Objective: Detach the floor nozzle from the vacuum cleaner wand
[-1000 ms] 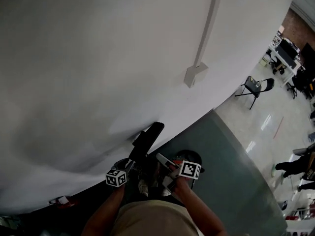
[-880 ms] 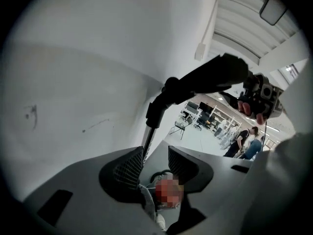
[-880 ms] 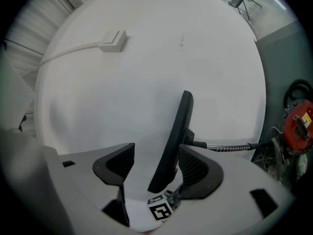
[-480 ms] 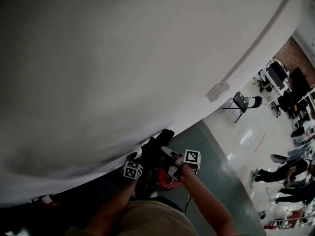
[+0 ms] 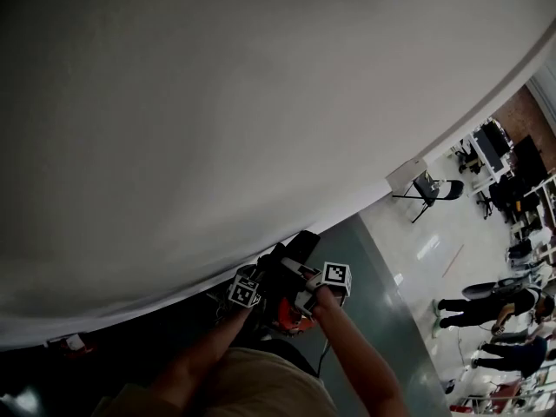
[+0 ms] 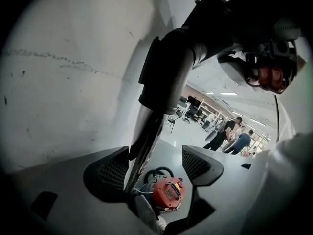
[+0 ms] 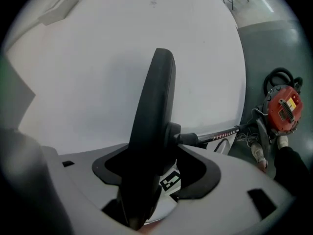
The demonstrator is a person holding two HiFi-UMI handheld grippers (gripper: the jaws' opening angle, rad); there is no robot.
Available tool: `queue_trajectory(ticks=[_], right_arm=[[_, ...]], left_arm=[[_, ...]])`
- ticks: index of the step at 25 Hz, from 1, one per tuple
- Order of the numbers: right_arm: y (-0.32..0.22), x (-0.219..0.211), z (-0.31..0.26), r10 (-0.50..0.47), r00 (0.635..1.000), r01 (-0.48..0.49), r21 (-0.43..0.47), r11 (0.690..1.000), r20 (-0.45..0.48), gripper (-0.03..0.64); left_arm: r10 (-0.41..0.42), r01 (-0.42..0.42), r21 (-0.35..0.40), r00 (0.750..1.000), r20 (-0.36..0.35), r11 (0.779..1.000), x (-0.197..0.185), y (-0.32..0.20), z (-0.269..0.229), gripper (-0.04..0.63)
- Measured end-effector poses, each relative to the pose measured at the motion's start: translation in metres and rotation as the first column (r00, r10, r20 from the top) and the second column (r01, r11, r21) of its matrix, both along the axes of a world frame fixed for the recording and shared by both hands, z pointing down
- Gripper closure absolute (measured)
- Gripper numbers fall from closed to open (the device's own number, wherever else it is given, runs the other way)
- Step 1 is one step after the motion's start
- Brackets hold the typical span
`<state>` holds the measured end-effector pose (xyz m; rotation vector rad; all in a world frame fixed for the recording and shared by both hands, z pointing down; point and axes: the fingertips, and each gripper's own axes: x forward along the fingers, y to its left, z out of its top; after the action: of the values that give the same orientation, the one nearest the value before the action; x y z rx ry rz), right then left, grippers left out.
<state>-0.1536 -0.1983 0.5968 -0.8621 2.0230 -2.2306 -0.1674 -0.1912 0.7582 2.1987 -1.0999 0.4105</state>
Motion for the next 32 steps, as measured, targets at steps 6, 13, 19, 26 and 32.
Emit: queue_trajectory(ticks=[6,13,19,26,32], right_arm=[[0.016,0.022,-0.010,0.027,0.998,-0.027,0.004,1.000,0.053,0.347],[0.077,0.078,-0.026,-0.071,0.995,0.069,0.021,0.997,0.067,0.360],[0.121,0.135,-0.031,-0.121,0.992,0.120,0.034,0.992,0.029,0.378],[0.160,0.173,-0.035,-0.100,0.995,0.099,0.032,0.995,0.016,0.388],[0.191,0.209,-0.038,-0.131,0.991,0.134,0.094,0.987,-0.034,0.382]], left_arm=[[0.117,-0.117,-0.009,0.992,0.043,0.993,0.004,0.009,0.012,0.264],[0.472,-0.476,0.061,0.879,0.068,0.877,0.061,0.049,-0.001,0.264],[0.706,-0.706,0.034,0.708,0.012,0.708,0.124,0.102,-0.007,0.275],[0.753,-0.752,0.063,0.658,0.003,0.656,0.159,0.132,-0.013,0.343],[0.842,-0.846,0.095,0.532,0.089,0.525,0.196,0.164,-0.008,0.367]])
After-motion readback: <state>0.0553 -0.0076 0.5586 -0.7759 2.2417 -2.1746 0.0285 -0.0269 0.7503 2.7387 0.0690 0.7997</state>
